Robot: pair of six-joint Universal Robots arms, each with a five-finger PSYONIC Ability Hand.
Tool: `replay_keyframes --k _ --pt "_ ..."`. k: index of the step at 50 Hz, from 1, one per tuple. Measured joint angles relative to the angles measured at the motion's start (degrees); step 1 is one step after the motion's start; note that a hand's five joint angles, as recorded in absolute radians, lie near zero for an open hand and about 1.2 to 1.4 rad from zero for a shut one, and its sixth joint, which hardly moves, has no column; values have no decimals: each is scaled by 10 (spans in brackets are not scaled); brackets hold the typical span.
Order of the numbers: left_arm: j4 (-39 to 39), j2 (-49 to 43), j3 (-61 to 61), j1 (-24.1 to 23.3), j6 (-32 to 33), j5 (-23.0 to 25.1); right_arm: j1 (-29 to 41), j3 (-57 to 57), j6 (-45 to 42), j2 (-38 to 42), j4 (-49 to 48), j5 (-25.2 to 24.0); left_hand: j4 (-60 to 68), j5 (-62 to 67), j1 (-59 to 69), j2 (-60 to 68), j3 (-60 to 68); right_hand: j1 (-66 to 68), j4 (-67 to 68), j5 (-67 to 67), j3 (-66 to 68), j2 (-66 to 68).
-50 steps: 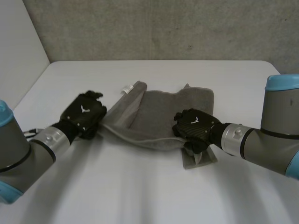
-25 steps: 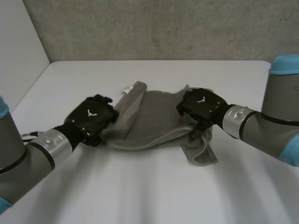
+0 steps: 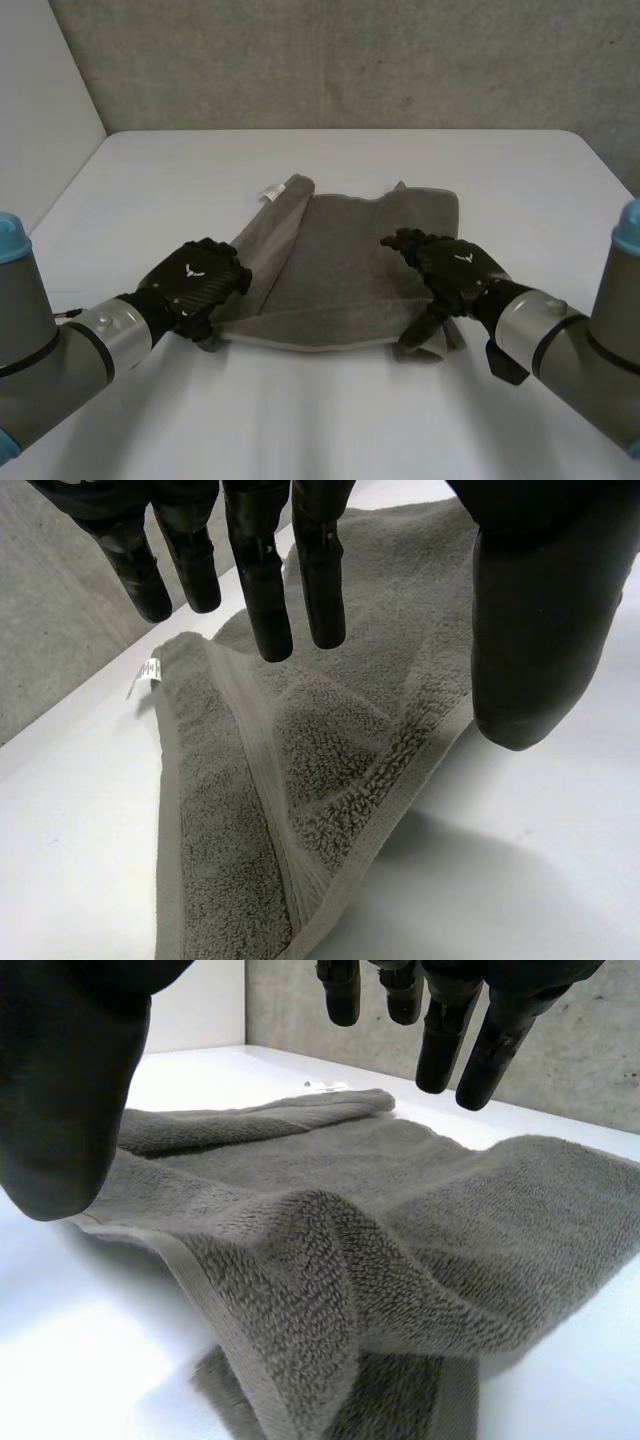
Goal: Fold the towel.
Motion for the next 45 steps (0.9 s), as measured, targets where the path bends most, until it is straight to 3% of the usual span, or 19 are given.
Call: replay_keyframes --k 20,32,45 --pt "57 -67 -2 -5 0 -6 -52 144 48 -109 -55 33 0 0 0 0 0 0 0 0 0 0" --pt "63 -84 17 -8 1 -39 -76 199 47 -112 -86 53 0 20 3 5 0 0 0 0 0 0" --pt "63 -113 43 -7 3 -64 -62 200 48 -43 -152 65 0 239 216 223 0 0 0 0 0 0"
